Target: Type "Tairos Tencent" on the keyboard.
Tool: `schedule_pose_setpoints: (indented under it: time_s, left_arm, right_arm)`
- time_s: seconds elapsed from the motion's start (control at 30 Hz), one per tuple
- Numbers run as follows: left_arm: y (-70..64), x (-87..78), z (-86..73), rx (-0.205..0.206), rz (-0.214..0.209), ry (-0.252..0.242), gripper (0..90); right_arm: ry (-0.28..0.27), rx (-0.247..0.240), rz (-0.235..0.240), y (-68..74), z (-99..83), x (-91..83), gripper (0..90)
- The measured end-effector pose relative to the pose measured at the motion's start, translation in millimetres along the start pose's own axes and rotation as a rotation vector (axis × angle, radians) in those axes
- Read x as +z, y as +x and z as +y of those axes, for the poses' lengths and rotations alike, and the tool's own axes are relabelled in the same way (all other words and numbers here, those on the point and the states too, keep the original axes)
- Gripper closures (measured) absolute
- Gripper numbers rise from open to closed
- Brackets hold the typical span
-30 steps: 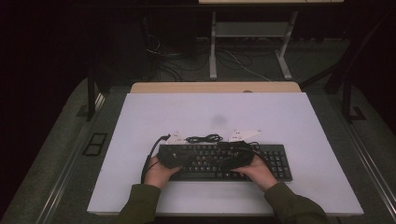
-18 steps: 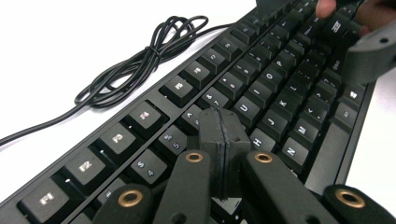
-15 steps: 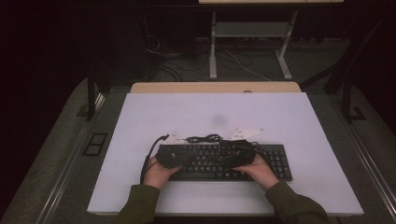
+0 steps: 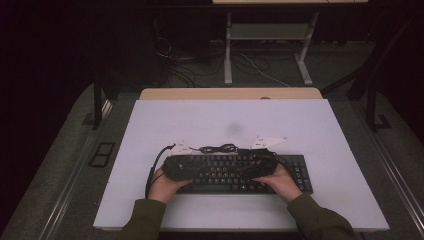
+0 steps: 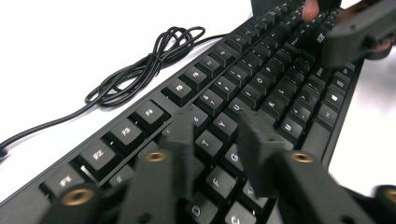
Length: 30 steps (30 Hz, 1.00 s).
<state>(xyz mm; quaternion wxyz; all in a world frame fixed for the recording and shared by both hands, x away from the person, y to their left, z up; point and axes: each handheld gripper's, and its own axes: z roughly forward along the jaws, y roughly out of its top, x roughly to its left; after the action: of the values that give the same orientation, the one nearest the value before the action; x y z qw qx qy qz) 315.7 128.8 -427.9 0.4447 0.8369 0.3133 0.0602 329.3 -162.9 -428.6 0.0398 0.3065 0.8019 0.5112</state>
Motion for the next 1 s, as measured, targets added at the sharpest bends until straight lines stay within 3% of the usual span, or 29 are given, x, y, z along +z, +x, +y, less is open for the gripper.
schedule_pose_setpoints:
  time_s: [0.23,0.57,1.0]
  left_arm:
    - [5.1,-14.4,-5.2,-0.009,0.006,-0.045,39.4]
    - [4.3,-28.0,-10.3,0.005,0.027,-0.078,18.0]
    - [-1.9,-39.9,-21.9,0.023,0.048,-0.078,6.7]
  right_arm:
    - [-0.019,0.005,-0.01,-5.1,-2.4,-11.0,18.4]
    - [-0.027,0.018,-0.047,-13.0,-11.9,-31.6,18.4]
    - [-0.047,0.026,-0.081,-18.6,-29.8,-66.7,17.8]
